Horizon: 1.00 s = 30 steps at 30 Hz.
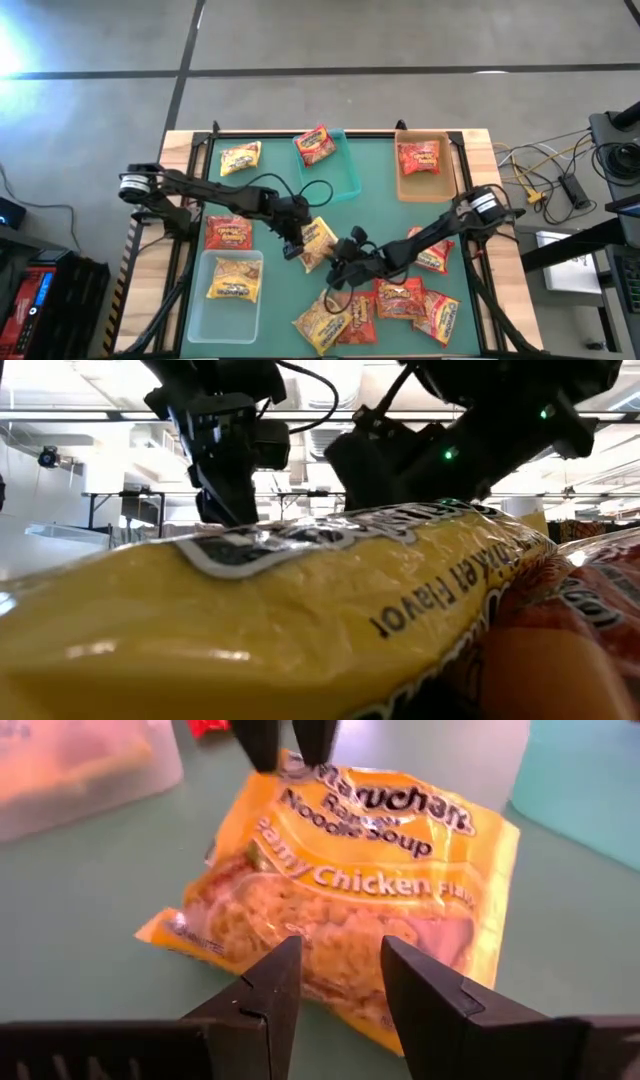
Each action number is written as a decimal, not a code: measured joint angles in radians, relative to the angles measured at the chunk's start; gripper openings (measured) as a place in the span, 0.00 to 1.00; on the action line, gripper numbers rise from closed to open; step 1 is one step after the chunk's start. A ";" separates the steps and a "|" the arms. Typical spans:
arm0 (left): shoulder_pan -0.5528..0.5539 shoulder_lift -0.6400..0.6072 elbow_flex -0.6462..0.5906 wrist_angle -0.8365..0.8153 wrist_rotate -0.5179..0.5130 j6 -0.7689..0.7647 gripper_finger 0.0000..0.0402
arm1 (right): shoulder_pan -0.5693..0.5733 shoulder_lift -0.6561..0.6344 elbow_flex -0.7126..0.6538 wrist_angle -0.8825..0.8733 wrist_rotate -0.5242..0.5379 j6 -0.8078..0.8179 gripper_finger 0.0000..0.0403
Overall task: Sort Maruchan noodles
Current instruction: Put the middle left yellow noodle pack into the transparent bin
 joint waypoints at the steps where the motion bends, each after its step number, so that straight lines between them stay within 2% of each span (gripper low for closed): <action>1: 0.001 -0.003 0.000 -0.011 0.000 0.004 0.29 | -0.003 0.007 0.000 0.010 0.001 0.007 0.33; 7: 0.007 -0.008 -0.001 -0.048 -0.032 -0.018 0.44 | -0.011 0.038 0.003 0.013 -0.003 0.033 0.32; 12: 0.010 -0.008 -0.002 -0.033 -0.080 -0.065 0.50 | -0.010 0.083 0.006 0.023 -0.030 0.077 0.28; 25: 0.045 0.064 -0.003 0.112 -0.075 -0.102 0.52 | -0.006 0.120 0.005 0.012 -0.023 0.056 0.19; 30: 0.047 0.130 -0.003 0.169 0.013 -0.116 0.52 | -0.006 0.121 0.005 0.010 -0.026 0.031 0.18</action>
